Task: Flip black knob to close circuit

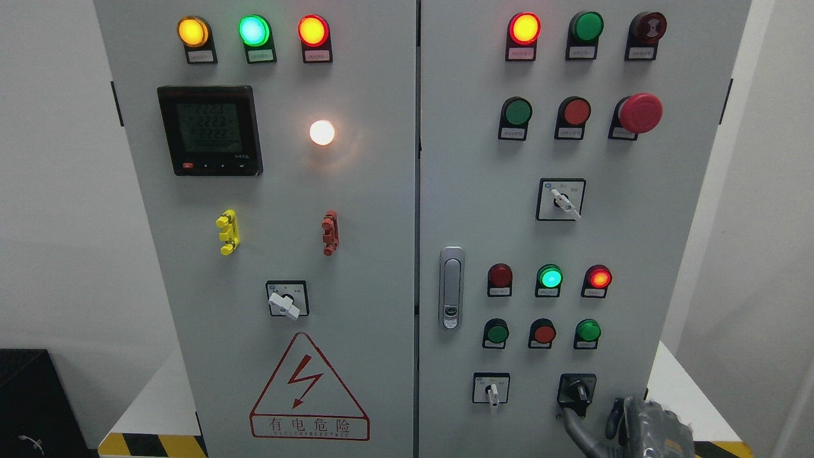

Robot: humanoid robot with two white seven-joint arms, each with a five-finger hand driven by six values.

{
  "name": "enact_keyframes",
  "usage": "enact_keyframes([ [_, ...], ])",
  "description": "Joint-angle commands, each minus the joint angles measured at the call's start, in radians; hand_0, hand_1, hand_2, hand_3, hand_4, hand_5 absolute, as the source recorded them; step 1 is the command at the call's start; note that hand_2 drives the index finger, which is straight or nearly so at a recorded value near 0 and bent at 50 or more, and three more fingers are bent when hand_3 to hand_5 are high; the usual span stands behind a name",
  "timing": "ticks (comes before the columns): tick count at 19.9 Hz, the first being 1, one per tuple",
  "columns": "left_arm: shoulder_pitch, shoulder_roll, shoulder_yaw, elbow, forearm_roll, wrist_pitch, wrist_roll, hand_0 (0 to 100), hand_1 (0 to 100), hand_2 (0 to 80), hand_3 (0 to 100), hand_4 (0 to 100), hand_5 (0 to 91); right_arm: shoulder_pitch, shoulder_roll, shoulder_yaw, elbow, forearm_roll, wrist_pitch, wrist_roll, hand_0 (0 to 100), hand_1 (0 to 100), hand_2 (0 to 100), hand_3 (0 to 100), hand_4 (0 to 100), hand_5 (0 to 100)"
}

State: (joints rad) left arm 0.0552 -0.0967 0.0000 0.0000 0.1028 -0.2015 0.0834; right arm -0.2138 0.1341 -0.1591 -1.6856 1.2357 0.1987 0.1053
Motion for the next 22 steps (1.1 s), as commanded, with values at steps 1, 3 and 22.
enact_keyframes([
  [1,0.0,0.0,-0.022,0.014,0.0,-0.001,-0.001,12,56,0.0,0,0,0.0,0.04,0.001,0.056,-0.052,-0.053,-0.002,-0.021,0,16,78,93,76,79],
  [3,0.0,0.0,-0.022,0.014,0.0,-0.001,-0.001,12,56,0.0,0,0,0.0,0.066,0.001,0.056,-0.08,-0.085,-0.022,-0.05,0,16,77,92,76,79],
  [22,0.0,0.0,-0.02,0.014,0.0,0.001,-0.001,12,56,0.0,0,0,0.0,0.381,-0.008,0.087,-0.229,-1.143,-0.22,-0.098,0,13,21,40,34,21],
])
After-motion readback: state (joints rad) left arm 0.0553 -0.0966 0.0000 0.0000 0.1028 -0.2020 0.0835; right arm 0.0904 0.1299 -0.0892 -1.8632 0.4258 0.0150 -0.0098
